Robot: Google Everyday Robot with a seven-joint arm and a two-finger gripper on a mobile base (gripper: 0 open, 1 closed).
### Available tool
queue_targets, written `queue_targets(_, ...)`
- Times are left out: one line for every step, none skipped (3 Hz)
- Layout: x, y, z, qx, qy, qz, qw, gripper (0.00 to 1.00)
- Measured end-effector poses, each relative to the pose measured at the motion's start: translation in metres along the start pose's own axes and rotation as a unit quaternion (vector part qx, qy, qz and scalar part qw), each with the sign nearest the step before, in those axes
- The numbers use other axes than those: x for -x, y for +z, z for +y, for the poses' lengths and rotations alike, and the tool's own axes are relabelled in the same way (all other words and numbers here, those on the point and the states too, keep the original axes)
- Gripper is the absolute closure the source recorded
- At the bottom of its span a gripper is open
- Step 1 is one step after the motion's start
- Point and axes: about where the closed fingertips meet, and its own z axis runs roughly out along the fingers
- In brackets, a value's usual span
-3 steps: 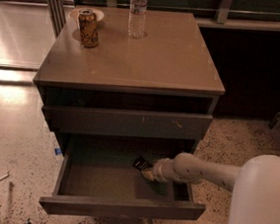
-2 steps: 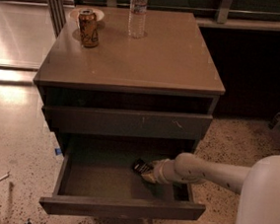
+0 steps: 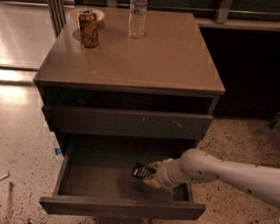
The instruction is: Pick rxbar chocolate from middle drawer and place on counter
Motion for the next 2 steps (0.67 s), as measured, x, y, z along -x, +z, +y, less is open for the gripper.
queue_targets(0.043,-0.055,0.026,-0.007,-0.018,-0.010,0.9998,1.00)
queue_targets(0.055,-0.066,0.020,-0.019,-0.031,-0.010,0.9993,1.00)
